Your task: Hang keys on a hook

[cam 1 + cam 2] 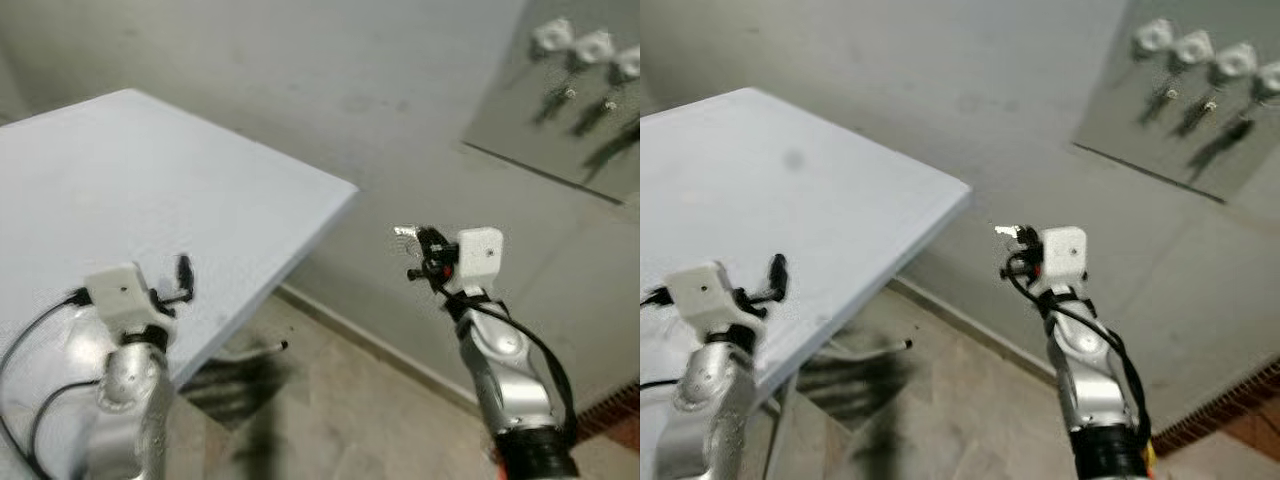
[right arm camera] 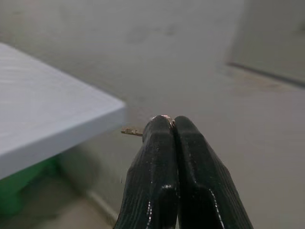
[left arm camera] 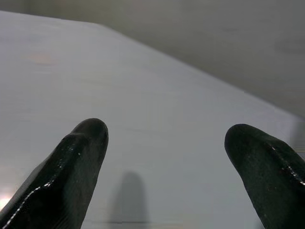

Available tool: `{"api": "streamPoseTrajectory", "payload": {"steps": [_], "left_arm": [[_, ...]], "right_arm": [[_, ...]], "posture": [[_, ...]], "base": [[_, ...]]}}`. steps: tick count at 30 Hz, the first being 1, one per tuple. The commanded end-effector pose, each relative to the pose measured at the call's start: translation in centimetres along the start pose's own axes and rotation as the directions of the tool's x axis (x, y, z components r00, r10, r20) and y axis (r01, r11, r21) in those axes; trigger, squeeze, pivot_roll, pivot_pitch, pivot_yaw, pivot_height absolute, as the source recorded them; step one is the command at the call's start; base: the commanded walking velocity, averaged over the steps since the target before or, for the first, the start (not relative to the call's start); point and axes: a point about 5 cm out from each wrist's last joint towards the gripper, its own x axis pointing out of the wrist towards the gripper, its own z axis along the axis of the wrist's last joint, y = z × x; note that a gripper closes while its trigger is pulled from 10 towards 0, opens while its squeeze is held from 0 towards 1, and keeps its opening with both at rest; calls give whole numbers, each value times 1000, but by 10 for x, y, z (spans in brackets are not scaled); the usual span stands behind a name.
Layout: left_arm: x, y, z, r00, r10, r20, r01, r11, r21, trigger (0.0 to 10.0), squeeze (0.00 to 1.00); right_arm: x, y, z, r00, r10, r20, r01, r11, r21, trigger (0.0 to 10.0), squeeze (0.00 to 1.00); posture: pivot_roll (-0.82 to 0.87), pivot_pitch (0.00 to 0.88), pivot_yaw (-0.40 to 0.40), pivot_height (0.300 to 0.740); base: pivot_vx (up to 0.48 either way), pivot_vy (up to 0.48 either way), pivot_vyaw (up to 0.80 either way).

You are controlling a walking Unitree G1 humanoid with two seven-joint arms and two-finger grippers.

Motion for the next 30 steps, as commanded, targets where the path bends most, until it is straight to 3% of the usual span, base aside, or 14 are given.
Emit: {"api": "streamPoseTrajectory", "payload": {"steps": [1,17,30], "left_arm": [[1,3,4,1000,12,4,-12,1000,18,10000,0],[0,2,5,1000,6,4,-6,999,36,10000,0],[-1,0,2,1000,15,-12,-15,999,35,10000,0]], "right_arm": [[2,2,6,1000,11,24,-11,1000,1,10000,0],[2,1,7,1000,-6,27,5,1000,25,10000,0],[0,-5,2,997,-73,-20,74,996,48,10000,0]], "posture": [[21,46,-75,740],[21,55,-74,740],[12,62,-68,740]], "base": [[0,0,-788],[0,0,-787],[0,0,0]]}}
